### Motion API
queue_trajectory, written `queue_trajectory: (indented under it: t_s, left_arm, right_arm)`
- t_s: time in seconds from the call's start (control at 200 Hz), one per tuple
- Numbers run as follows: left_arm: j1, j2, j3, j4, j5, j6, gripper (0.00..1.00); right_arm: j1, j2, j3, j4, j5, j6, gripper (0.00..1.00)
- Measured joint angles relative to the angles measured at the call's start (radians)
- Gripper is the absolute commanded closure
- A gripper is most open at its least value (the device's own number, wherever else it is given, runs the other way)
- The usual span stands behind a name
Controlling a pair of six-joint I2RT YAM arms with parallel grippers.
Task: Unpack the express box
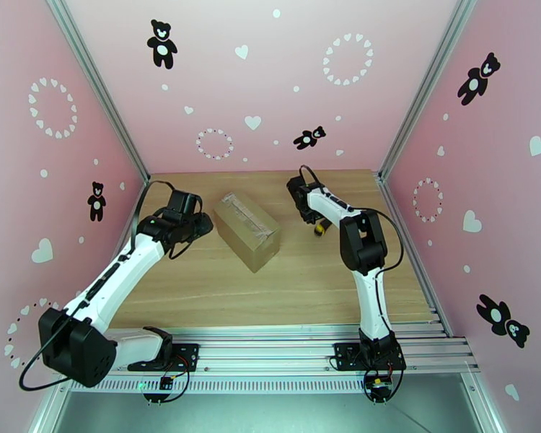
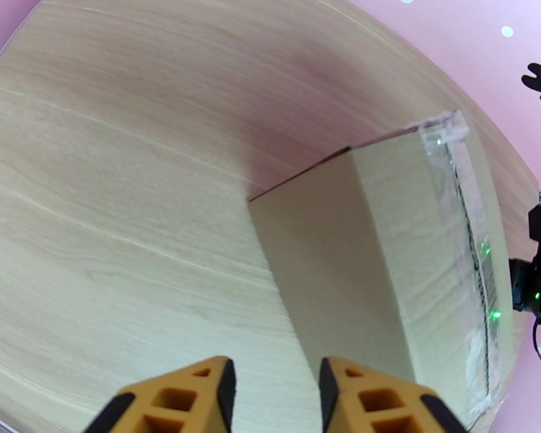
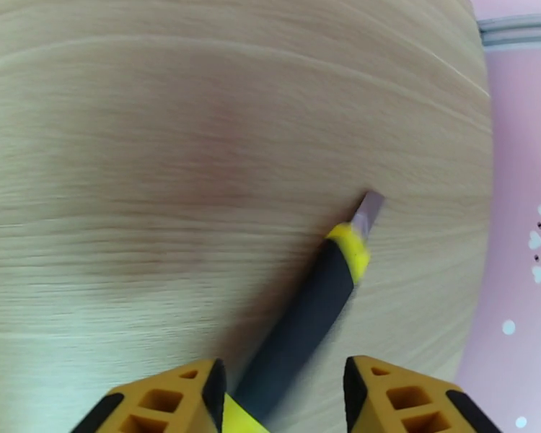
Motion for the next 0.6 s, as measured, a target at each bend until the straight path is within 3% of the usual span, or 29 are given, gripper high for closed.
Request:
queue_trajectory:
  t_s: [0.411,0.481,0.601]
  left_arm:
    - [0.000,-0.052,-0.044,0.043,0.064,-0.041,0.38]
    - [0.000,-0.052,-0.054,0.055,0.085,-0.054,0.33]
    - [0.001,-0.046,-0.062,0.077,0.120,-0.075,0.31]
  right_arm:
    - [-0.002,-0.055,0.031,0.006,-0.194,0.002,0.47]
    - [-0.005,-0.087,0.034,0.013,-0.252,0.010,0.48]
    - [-0.023,-0.148,0.034,0.048,-0.395,0.028,0.50]
